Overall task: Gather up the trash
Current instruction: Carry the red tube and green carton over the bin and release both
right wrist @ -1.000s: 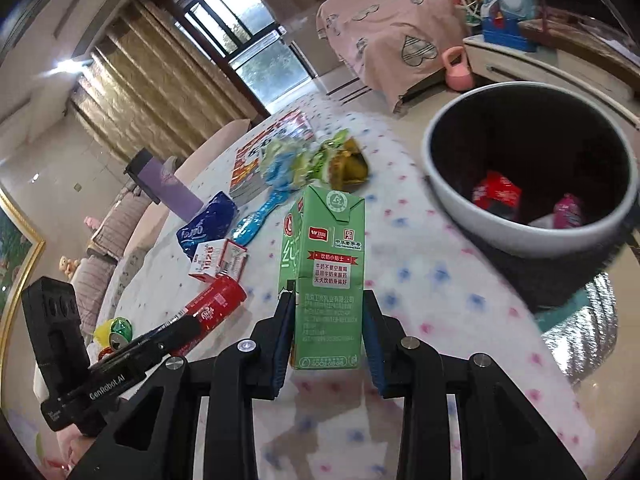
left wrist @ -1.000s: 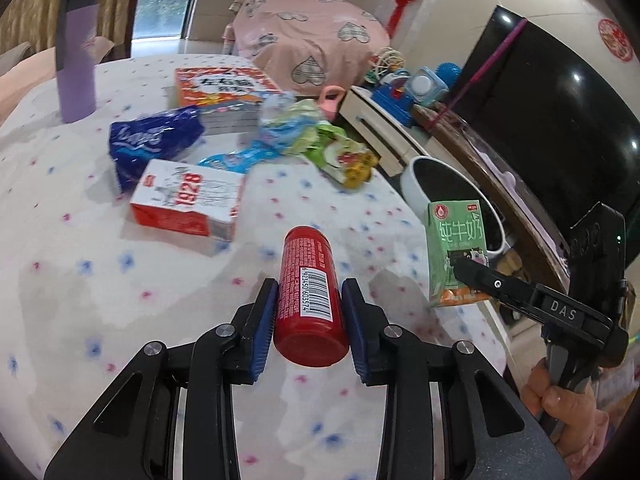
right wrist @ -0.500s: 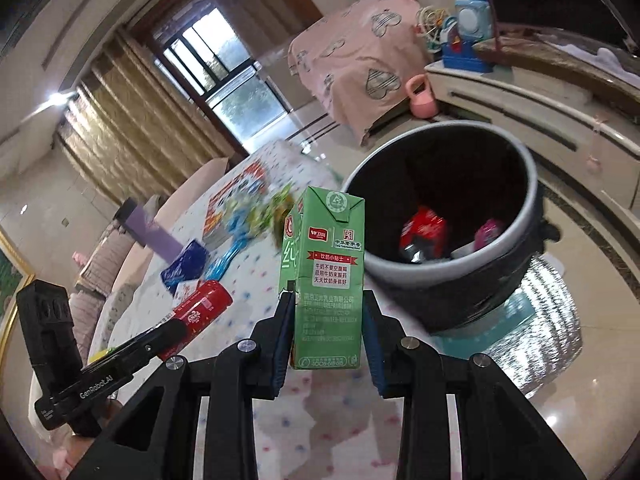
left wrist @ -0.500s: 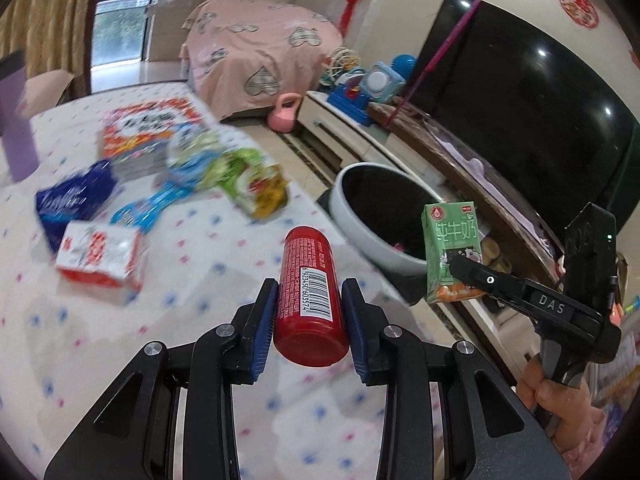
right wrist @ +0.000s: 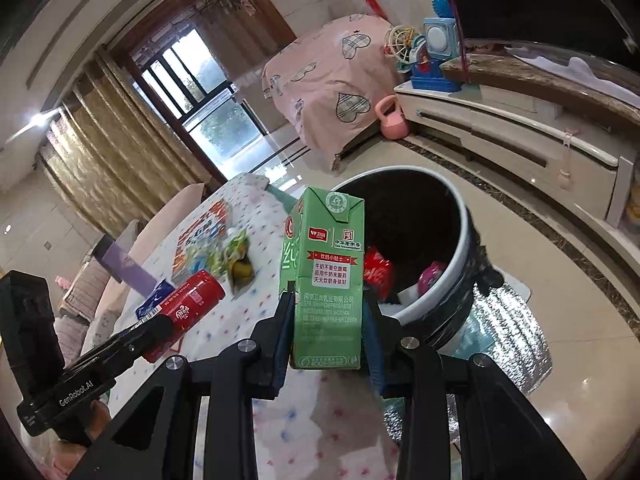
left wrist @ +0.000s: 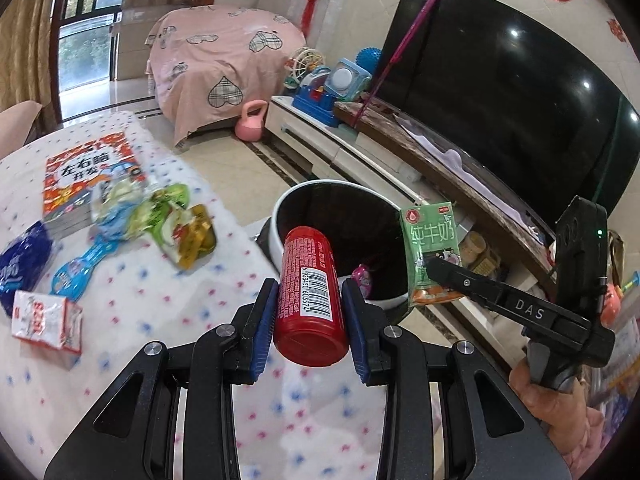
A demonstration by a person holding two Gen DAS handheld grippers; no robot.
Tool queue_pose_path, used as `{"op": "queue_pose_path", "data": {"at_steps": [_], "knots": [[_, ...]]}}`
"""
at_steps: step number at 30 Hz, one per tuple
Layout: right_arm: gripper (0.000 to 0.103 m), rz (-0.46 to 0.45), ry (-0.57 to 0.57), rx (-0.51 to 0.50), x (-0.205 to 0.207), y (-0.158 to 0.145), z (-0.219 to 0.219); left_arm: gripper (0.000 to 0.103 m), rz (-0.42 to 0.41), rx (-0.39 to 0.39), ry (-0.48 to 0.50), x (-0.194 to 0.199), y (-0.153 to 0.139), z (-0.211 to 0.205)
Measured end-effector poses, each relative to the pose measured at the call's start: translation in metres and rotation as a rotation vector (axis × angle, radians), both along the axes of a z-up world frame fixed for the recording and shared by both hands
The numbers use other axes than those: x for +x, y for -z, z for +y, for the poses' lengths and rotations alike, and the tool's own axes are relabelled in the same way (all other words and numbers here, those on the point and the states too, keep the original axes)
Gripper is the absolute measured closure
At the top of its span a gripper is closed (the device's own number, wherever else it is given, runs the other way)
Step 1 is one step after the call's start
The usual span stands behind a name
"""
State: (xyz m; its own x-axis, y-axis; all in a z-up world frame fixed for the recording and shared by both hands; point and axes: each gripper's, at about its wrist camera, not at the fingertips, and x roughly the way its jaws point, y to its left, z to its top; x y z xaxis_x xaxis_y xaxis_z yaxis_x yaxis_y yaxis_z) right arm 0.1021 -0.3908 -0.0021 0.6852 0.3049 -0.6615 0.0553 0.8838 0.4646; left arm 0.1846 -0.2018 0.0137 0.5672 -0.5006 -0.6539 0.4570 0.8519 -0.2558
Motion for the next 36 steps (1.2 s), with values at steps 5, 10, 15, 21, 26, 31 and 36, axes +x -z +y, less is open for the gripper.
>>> {"op": "queue_pose_path", "data": {"at_steps": [5, 10, 15, 21, 26, 31, 36], "knots": [[0.07, 0.008, 0.016, -0.016, 0.008, 0.003, -0.011, 0.072, -0.007, 0.014, 0.021, 0.011, -0.001, -0.019], [0.07, 0.022, 0.023, -0.032, 0.021, 0.007, -0.021, 0.072, -0.006, 0.026, 0.037, 0.024, 0.001, -0.036], [0.07, 0.031, 0.023, -0.054, 0.031, 0.009, -0.025, 0.072, 0.002, 0.042, 0.056, 0.036, 0.006, -0.05], [0.07, 0.048, 0.022, -0.081, 0.041, 0.014, -0.03, 0.072, 0.008, 0.06, 0.08, 0.045, 0.013, -0.063], [0.07, 0.063, 0.021, -0.1, 0.049, 0.02, -0.033, 0.072, 0.028, 0.07, 0.08, 0.054, 0.021, -0.068], [0.07, 0.082, 0.019, -0.123, 0.056, 0.025, -0.033, 0.071, 0.063, 0.065, 0.083, 0.061, 0.027, -0.071], [0.061, 0.099, 0.033, -0.119, 0.06, 0.031, -0.039, 0.048, 0.054, 0.068, 0.065, 0.059, 0.025, -0.069]]}}
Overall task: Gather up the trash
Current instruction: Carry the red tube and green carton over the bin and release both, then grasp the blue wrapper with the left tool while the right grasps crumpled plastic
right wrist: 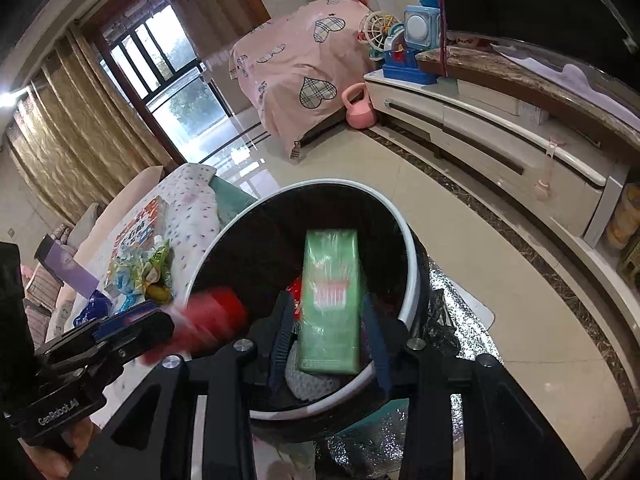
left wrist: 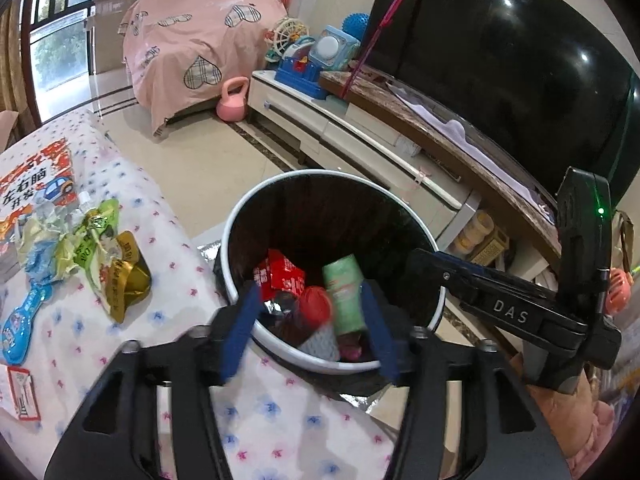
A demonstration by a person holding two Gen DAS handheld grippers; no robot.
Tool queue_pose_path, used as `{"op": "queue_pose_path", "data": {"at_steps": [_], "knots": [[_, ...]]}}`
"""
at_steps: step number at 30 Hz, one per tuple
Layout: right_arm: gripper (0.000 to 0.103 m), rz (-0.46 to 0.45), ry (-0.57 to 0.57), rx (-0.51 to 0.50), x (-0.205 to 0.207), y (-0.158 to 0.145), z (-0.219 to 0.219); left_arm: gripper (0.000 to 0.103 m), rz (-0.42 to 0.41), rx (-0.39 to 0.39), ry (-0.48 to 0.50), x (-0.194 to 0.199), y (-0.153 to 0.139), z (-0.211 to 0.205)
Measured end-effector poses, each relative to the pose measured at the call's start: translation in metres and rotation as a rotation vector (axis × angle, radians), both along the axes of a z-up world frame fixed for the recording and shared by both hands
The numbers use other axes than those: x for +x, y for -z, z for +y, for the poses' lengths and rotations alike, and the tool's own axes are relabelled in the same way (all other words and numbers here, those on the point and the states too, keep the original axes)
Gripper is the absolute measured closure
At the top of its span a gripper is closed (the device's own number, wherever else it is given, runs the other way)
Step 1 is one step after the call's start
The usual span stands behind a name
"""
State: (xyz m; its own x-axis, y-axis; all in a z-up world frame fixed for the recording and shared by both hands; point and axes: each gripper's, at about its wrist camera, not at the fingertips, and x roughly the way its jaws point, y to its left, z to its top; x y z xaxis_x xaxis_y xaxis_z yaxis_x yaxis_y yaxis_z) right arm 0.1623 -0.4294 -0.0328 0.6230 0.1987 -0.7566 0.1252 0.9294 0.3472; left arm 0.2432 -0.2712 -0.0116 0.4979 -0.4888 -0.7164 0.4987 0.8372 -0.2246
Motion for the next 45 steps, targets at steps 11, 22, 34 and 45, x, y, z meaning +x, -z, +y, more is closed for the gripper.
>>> {"op": "queue_pose_path", "data": {"at_steps": [11, 22, 34, 45], "knots": [[0.023, -0.052, 0.002, 0.066, -0.02, -0.013, 0.006, 0.026, 0.011, -0.024, -0.074, -0.019, -0.002, 0.04], [0.008, -0.086, -0.08, 0.112, -0.045, -0.019, 0.056, 0.026, 0.07, -0.075, -0.212, -0.051, 0.014, 0.119], [0.004, -0.069, -0.185, 0.081, -0.055, -0.016, 0.124, 0.026, 0.089, -0.114, -0.359, -0.076, 0.025, 0.196], [0.004, -0.1, -0.307, -0.009, -0.051, -0.005, 0.182, 0.026, 0.122, -0.136, -0.469, -0.079, 0.039, 0.248]]}}
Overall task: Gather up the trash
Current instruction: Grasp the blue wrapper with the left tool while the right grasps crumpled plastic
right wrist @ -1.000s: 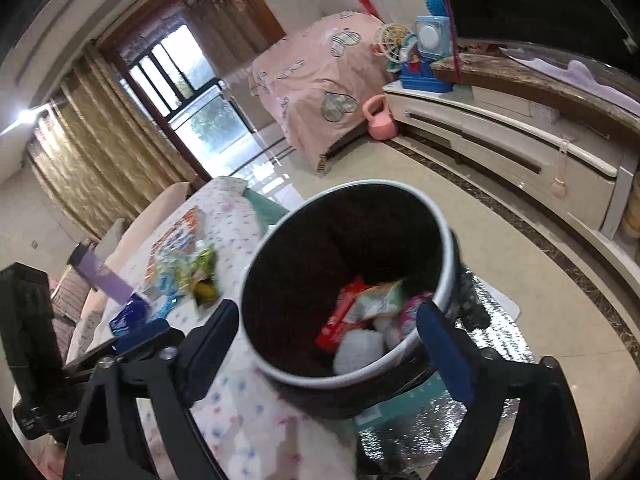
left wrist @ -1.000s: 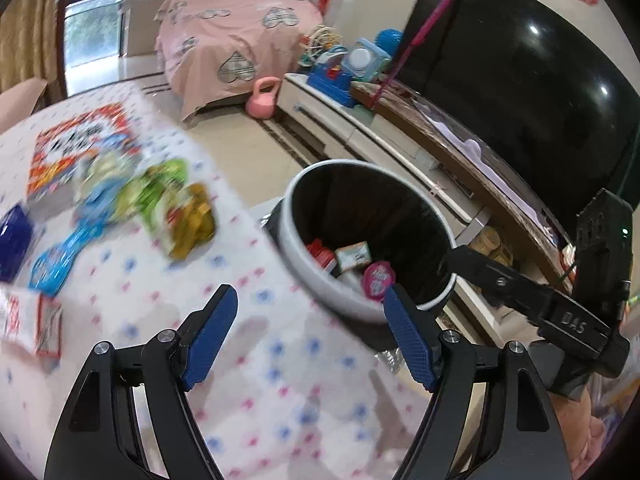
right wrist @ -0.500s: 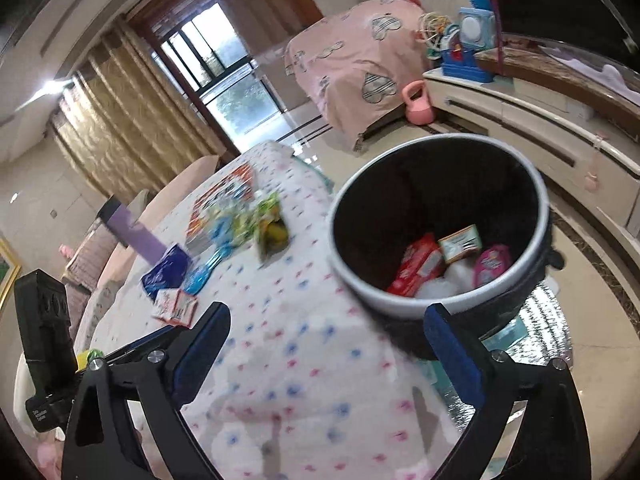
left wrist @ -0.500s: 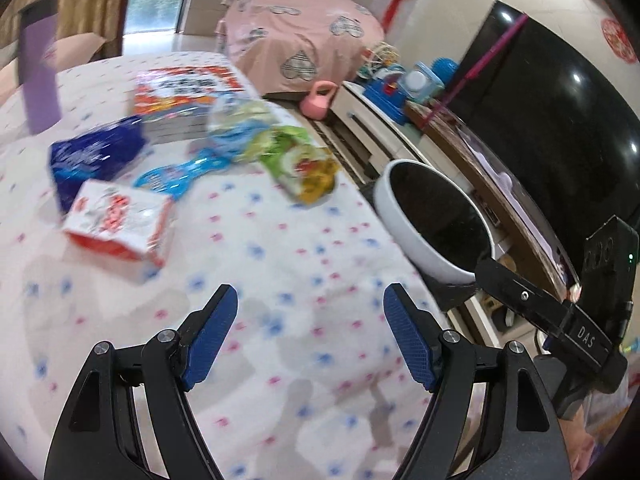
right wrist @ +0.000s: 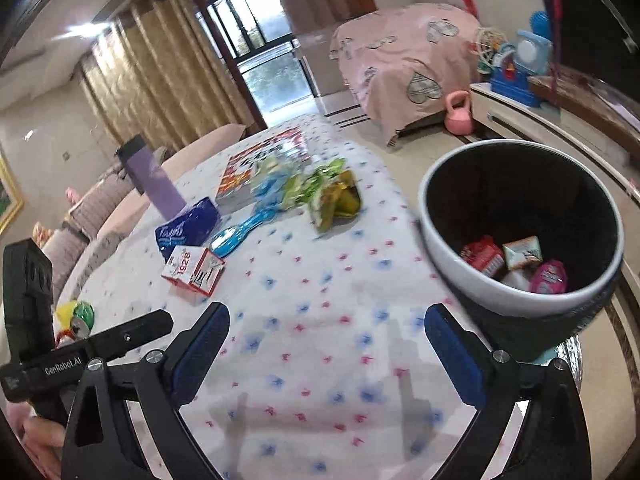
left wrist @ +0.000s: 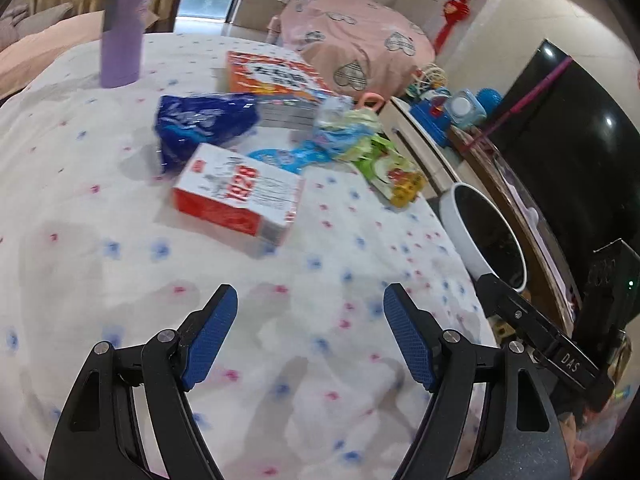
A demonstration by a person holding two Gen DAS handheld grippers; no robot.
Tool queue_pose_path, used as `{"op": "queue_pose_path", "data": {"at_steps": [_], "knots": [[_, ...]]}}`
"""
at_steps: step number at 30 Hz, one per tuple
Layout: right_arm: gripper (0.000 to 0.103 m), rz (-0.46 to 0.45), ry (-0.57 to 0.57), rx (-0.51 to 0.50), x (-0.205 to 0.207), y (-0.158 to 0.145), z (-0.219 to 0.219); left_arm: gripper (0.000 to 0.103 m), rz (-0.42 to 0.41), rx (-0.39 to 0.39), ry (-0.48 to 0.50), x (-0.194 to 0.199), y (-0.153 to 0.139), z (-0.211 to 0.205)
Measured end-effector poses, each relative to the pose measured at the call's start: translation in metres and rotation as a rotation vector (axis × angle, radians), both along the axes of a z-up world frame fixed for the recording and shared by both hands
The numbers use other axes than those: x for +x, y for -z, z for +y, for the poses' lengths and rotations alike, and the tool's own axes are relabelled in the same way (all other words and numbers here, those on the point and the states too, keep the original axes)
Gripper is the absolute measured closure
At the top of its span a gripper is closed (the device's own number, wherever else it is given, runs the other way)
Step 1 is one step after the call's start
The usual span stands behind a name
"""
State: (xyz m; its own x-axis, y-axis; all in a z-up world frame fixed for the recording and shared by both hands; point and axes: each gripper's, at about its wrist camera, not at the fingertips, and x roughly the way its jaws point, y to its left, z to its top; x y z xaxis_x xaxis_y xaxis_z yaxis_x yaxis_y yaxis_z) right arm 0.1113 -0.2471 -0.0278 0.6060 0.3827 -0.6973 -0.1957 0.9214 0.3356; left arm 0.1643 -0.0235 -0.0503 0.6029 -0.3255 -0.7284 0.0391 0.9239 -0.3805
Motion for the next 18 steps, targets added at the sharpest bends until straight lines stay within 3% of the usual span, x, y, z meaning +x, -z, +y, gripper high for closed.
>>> {"op": "queue_pose_path", "data": {"at_steps": [11, 18], "knots": [[0.004, -0.026, -0.039, -0.04, 0.029, 0.0, 0.022, 0.026, 0.018, -0.019, -0.048, 0.012, 0.003, 0.025], [0.004, -0.005, -0.077, -0.076, 0.058, 0.002, 0.024, 0.023, 0.011, 0.026, -0.032, 0.031, 0.002, 0.02]]}}
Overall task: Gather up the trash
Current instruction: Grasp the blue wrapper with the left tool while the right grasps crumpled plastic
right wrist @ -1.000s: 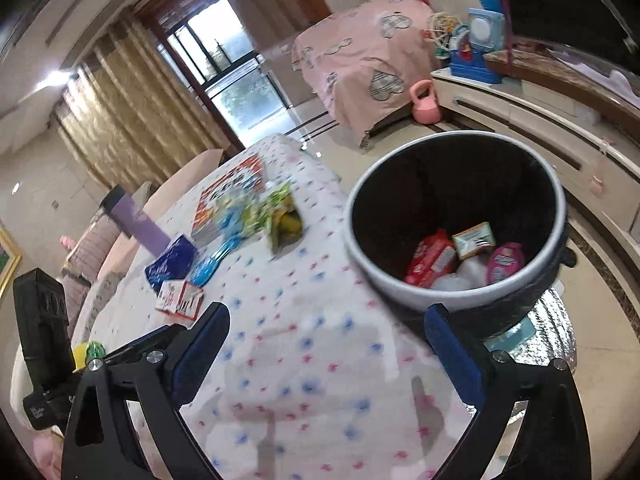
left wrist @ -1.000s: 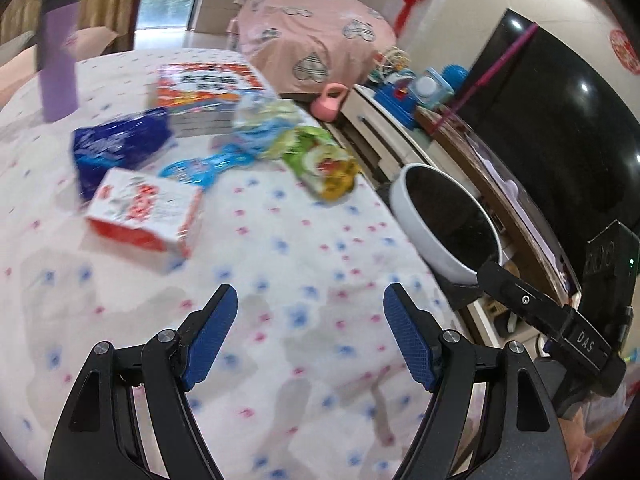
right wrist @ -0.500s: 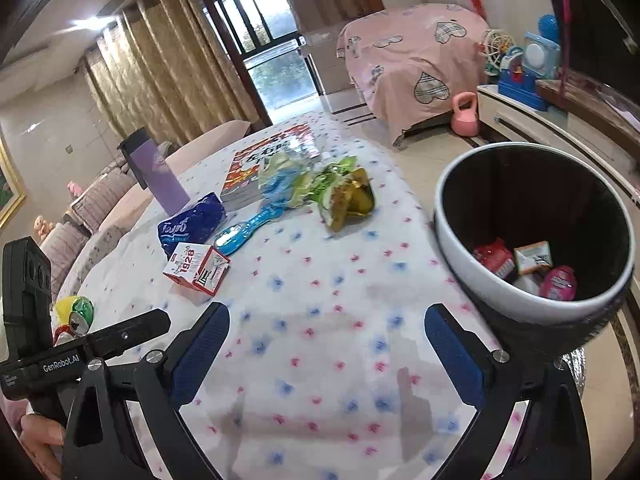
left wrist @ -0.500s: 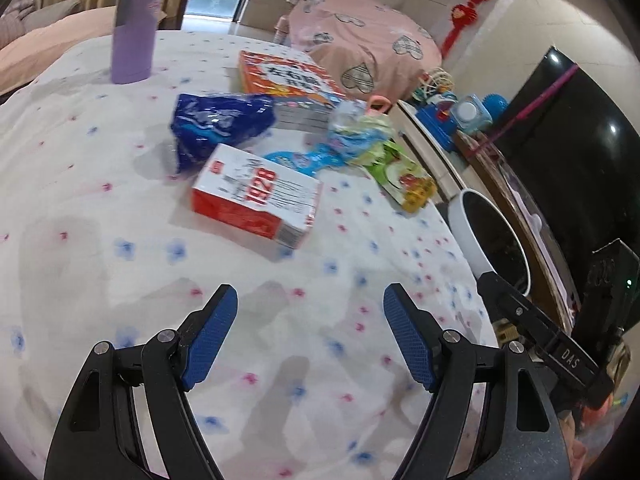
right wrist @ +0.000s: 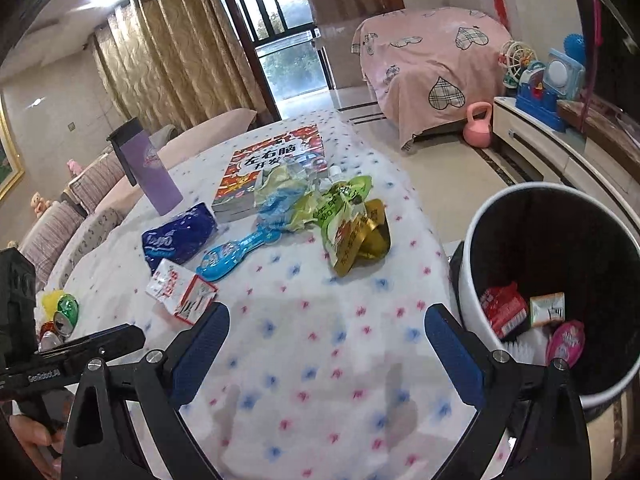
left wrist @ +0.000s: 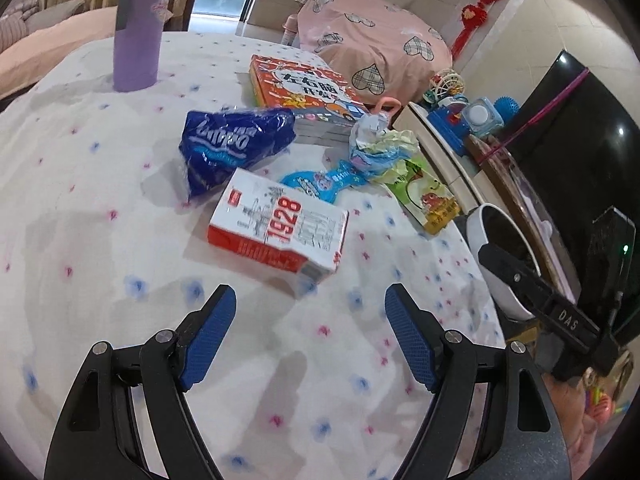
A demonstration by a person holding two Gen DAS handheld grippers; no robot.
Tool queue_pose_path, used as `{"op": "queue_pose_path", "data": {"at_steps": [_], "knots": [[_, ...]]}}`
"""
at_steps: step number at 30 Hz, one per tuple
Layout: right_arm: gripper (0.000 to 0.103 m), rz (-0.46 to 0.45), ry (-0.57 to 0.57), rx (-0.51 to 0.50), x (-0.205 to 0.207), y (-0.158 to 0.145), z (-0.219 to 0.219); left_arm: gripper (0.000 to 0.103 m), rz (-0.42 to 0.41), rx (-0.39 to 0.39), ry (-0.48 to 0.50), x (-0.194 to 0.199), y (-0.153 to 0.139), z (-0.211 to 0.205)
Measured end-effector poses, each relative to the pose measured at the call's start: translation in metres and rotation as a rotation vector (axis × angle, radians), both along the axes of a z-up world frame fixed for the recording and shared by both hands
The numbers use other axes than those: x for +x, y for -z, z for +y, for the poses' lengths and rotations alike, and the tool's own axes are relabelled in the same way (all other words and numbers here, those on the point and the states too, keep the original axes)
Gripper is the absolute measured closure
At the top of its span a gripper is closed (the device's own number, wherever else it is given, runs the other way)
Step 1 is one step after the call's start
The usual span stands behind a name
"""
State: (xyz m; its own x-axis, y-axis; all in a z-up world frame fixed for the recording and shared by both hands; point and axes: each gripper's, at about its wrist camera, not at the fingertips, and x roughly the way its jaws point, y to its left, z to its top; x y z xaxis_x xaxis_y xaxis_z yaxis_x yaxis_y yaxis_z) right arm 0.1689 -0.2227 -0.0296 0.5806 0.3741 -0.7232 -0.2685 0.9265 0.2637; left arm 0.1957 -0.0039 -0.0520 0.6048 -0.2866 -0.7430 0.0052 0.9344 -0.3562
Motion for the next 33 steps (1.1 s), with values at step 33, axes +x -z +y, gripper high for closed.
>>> {"op": "queue_pose_path", "data": {"at_steps": [33], "knots": [[0.012, -0.007, -0.098, 0.03, 0.093, 0.001, 0.058, 0.014, -0.041, 0.115, -0.139, 0.071, -0.008, 0.055]]}}
